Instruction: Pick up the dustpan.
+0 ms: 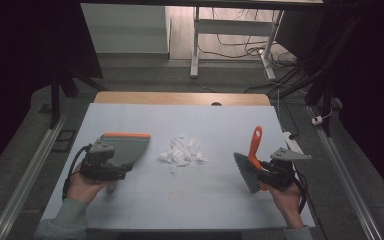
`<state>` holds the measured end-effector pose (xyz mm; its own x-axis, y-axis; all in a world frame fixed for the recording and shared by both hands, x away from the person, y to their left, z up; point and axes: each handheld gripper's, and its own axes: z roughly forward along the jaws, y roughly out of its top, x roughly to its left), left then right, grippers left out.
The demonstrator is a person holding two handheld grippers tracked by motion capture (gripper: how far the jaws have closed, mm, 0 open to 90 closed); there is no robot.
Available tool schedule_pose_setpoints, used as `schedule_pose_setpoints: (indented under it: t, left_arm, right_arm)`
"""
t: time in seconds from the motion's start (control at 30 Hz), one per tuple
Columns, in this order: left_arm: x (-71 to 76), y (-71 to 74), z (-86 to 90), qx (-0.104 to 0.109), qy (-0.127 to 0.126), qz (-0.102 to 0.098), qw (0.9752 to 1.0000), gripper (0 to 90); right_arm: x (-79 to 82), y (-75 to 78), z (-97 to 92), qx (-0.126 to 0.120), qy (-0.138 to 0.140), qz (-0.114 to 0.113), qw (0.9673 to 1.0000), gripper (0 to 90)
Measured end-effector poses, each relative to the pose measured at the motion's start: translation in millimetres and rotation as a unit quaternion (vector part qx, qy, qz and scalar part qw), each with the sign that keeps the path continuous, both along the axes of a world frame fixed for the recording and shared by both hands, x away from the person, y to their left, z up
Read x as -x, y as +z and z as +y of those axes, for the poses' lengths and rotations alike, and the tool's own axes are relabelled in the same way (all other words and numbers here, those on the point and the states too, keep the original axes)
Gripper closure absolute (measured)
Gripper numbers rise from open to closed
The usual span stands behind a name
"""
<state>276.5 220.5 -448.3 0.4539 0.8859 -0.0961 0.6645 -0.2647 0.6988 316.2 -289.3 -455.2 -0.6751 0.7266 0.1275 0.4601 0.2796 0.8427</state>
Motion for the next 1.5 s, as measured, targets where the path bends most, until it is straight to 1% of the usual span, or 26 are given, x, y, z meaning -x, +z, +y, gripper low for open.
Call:
schedule_pose_setpoints:
  t: [0.07,0.1,0.13,0.17,0.23,0.27,0.4,0.43,0.47,0.57,0.63,0.67,0.7,0.73,0.8,0.87,0.93,0.97,1.0,1.17,1.33,1.5]
  left_arm:
    - [-5.3,1.3,4.3,0.001,0.011,0.008,0.9999,19.4]
    - [-10.2,1.1,8.8,0.004,0.023,0.016,0.9996,19.4]
    - [-10.2,1.1,8.8,0.004,0.023,0.016,0.9996,19.4]
    - [-13.3,-0.4,13.4,0.007,0.034,0.026,0.9991,19.4]
    - [-14.5,-2.7,16.8,0.003,0.042,0.034,0.9986,19.1]
    - [-14.5,-2.7,16.8,0.003,0.042,0.034,0.9986,18.8]
    - [-12.0,-9.3,24.9,0.002,0.055,0.048,0.9974,18.0]
    - [-10.8,-13.1,28.0,0.001,0.06,0.056,0.9966,17.8]
    - [-10.8,-13.1,28.0,0.001,0.06,0.056,0.9966,17.6]
    - [-10.0,-19.5,30.9,0.001,0.069,0.065,0.9955,17.1]
    - [-11.0,-24.9,31.0,0.0,0.071,0.076,0.9946,16.8]
    - [-11.8,-28.1,30.1,-0.002,0.072,0.081,0.9942,16.7]
    - [-13.8,-34.4,27.7,-0.005,0.07,0.092,0.9933,16.6]
    - [-13.8,-34.4,27.7,-0.005,0.07,0.092,0.9933,16.5]
    - [-15.4,-39.6,24.8,-0.009,0.072,0.1,0.9923,16.2]
    - [-16.8,-45.7,20.5,-0.016,0.069,0.11,0.9914,15.5]
    - [-17.2,-47.5,19.6,-0.018,0.068,0.113,0.991,14.8]
    - [-18.2,-50.8,18.7,-0.021,0.073,0.118,0.99,14.5]
    - [-18.2,-50.8,18.7,-0.021,0.073,0.118,0.99,14.3]
    - [-20.4,-57.5,16.9,-0.027,0.078,0.129,0.9881,13.4]
    - [-23.7,-64.8,16.9,-0.03,0.088,0.135,0.9864,13.3]
    - [-25.7,-68.5,16.9,-0.026,0.094,0.132,0.9864,15.0]
  right_arm:
    - [-0.1,-0.1,0.1,0.001,-0.001,0.0,1.0,70.4]
    - [0.0,-0.3,0.3,0.002,0.0,0.0,1.0,70.4]
    - [0.2,-0.4,0.8,0.002,0.0,0.002,1.0,70.4]
    - [0.1,-0.5,0.9,0.003,0.0,0.001,1.0,70.4]
    - [0.1,-0.8,1.4,0.003,0.001,0.002,1.0,70.4]
    - [0.1,-0.7,1.4,0.006,0.002,0.002,1.0,70.4]
    - [-0.6,-2.1,1.2,0.005,0.001,0.003,1.0,70.4]
    - [-0.5,-2.2,1.1,0.007,0.0,0.004,1.0,70.4]
    - [-0.6,-2.4,1.1,0.007,-0.001,0.004,1.0,70.4]
    - [-0.3,-2.4,1.9,0.008,0.0,0.004,1.0,70.4]
    - [-0.3,-2.3,2.4,0.009,0.001,0.004,1.0,70.4]
    - [-0.3,-2.4,2.6,0.01,0.001,0.004,0.9999,70.4]
    - [-0.3,-2.6,2.8,0.01,0.001,0.004,0.9999,70.4]
    - [-0.2,-2.7,2.9,0.01,0.002,0.005,0.9999,70.4]
    - [0.0,-2.6,3.0,0.011,0.002,0.005,0.9999,70.4]
    - [0.1,-2.4,2.7,0.01,0.002,0.004,0.9999,70.4]
    - [0.0,-2.4,2.2,0.009,0.001,0.004,0.9999,70.4]
    - [0.0,-2.5,2.1,0.01,0.001,0.004,0.9999,70.4]
    - [0.0,-2.6,2.0,0.01,0.001,0.004,0.9999,70.4]
    - [0.3,-2.7,2.8,0.013,0.001,0.003,0.9999,70.4]
    - [0.4,-3.1,4.2,0.016,0.002,0.002,0.9999,70.4]
    - [0.1,-3.9,5.0,0.017,0.002,0.003,0.9999,70.4]
